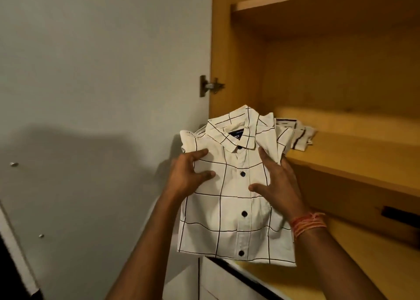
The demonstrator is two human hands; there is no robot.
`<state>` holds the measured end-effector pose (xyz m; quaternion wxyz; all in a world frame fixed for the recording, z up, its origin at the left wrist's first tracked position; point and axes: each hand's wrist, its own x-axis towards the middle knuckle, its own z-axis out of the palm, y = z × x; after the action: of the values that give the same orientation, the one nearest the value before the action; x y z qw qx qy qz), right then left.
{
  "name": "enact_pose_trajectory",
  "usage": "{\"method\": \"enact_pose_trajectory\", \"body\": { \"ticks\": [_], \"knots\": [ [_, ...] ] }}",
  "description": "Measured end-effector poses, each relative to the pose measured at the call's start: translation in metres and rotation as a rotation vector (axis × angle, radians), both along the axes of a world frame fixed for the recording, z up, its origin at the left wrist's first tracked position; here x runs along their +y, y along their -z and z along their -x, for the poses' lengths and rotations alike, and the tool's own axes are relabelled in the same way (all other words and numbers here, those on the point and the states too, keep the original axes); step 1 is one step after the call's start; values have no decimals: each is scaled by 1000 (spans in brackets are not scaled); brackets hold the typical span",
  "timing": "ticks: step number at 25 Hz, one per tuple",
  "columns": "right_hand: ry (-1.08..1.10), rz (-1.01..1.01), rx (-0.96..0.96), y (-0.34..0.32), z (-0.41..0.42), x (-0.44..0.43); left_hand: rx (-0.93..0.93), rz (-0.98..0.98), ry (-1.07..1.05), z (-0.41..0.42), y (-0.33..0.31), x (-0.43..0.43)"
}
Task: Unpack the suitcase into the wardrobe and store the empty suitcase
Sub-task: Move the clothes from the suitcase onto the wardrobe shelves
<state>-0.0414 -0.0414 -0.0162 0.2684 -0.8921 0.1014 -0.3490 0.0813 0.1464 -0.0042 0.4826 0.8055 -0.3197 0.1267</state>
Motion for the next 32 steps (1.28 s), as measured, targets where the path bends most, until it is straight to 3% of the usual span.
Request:
{"method": "enact_pose_trajectory", "body": {
  "ticks": [9, 16, 19, 24, 28, 32],
  "knots": [
    [201, 102, -86, -71, -22, -133, -184, 41, 223, -52, -82, -136],
    [154, 138, -125, -114, -83, -250, -252, 72, 250, -115, -132, -239],
    [80, 56, -203, -131, -108, -283, -143, 187, 290, -146, -148, -270],
    [-71, -244, -285, -137, -152, -332, 250, 498, 481, -209, -146, -325],
    [-124, -449, -269, -128, -189, -374, 397, 471, 575, -255, -143, -361],
    [-22, -453, -261, -115, -220, -412, 445, 431, 580, -300, -137, -409]
  ]
}}
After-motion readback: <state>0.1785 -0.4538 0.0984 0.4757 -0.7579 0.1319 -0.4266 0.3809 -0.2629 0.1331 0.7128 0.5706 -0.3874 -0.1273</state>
